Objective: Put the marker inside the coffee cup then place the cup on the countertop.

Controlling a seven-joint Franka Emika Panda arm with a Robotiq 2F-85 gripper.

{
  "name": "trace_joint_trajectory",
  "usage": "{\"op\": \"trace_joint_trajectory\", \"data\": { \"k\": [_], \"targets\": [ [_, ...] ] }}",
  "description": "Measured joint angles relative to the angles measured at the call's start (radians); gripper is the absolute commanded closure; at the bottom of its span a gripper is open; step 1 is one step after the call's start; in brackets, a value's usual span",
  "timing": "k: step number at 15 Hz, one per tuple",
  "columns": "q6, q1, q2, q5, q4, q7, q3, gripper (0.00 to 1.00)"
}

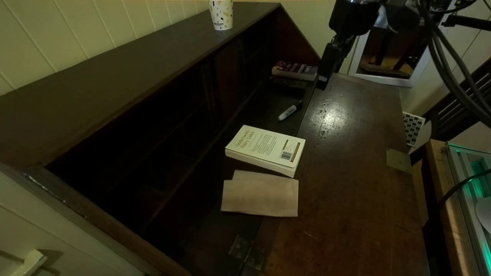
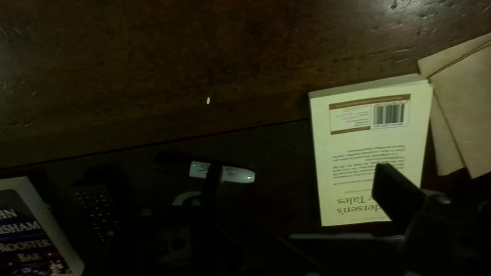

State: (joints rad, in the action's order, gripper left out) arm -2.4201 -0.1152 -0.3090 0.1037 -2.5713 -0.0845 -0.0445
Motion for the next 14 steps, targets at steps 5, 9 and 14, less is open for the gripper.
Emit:
{"op": "trace_joint_trajectory", "data": {
  "k": [5,9,14],
  "targets": [
    [-0.145,-0.067,0.085,0.158,0.0,-0.205,0.025,0.0],
    [-0.165,-0.063,0.121,0.136,0.002,-0.237,0.023,0.0],
    [-0.161,-0.072,0.124,0.162,0.005,-0.306,0.025,0.0]
  ]
}}
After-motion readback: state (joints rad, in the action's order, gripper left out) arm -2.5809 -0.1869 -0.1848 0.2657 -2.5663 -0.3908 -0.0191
